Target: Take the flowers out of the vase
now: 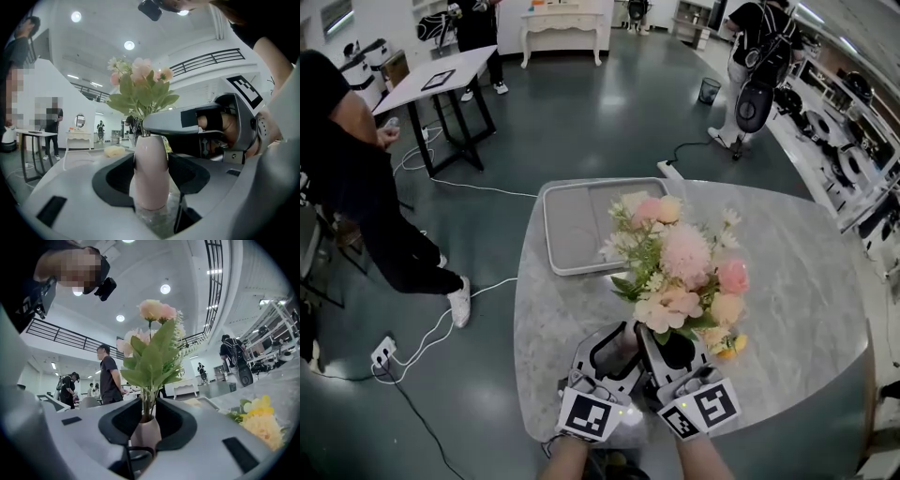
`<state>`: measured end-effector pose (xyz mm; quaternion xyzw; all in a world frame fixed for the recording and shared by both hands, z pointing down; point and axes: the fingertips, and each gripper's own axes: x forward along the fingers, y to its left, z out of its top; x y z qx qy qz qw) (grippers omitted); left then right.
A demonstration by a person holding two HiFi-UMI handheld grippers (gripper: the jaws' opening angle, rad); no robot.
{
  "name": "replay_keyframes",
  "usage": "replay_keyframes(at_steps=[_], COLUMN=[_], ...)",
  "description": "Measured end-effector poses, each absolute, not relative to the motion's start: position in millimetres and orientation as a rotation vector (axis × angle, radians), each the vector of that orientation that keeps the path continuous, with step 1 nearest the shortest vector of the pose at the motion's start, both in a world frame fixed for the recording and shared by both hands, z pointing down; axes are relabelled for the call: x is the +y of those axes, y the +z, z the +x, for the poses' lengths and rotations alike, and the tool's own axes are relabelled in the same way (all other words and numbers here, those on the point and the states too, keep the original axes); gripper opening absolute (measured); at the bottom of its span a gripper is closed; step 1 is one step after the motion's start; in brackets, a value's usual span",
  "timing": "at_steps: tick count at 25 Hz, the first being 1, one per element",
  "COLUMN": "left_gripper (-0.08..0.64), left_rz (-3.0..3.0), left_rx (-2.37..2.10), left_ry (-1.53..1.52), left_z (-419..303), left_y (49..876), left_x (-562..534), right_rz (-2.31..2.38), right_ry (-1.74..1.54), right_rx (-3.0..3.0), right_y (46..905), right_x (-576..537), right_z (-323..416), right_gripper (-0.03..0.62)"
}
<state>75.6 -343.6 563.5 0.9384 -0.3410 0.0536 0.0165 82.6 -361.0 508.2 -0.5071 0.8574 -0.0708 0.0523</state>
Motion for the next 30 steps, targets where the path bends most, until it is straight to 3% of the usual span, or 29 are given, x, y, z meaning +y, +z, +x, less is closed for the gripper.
replay_keyframes(at_steps=[10, 30], left_gripper=[0.236, 0.236], left_rz=[2.925, 2.966], left_rx=[-1.062, -1.046], left_ry=[0.142, 0.174], left_z=[72.8, 52.4], left_y=[562.9, 554.8], left_x=[-344.1, -338.7], right_rz=[-1.531, -1.512], right_ry=[-0.179, -0.136], right_rx=[2.638, 2.541], right_y=[506.1, 474.2], right_x=[-359.1, -356.9], right_z=[76.2, 72.4], right_gripper=[0.058, 0.052])
